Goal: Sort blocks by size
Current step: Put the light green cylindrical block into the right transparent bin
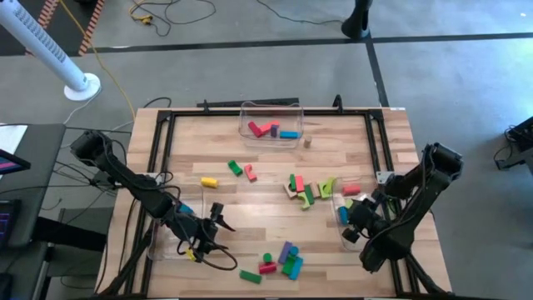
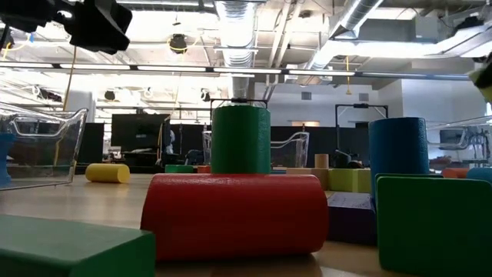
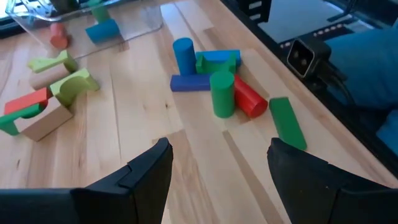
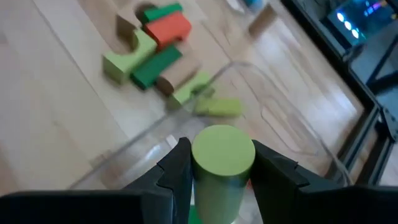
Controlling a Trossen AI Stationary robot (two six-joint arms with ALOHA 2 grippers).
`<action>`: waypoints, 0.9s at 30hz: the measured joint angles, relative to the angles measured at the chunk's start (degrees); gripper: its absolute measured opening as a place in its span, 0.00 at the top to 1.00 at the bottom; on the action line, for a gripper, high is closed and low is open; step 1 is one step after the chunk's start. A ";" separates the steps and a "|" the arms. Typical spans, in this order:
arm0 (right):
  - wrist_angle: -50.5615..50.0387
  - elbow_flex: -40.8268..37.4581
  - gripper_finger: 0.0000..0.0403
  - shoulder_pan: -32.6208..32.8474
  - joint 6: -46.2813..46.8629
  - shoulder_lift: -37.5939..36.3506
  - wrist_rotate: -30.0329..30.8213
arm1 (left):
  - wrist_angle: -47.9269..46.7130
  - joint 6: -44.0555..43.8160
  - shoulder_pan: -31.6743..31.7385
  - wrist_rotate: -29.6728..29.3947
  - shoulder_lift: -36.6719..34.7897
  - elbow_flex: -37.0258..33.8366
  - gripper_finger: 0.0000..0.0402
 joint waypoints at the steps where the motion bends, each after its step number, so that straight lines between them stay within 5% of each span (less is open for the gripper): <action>1: 0.17 -0.71 0.60 -0.02 0.48 0.00 -0.44 | 0.35 -0.08 0.00 0.00 0.00 0.00 0.37; 27: 10.39 -12.70 0.58 -2.54 4.02 -4.44 -5.01 | 6.35 3.24 0.00 -0.04 0.00 0.00 0.37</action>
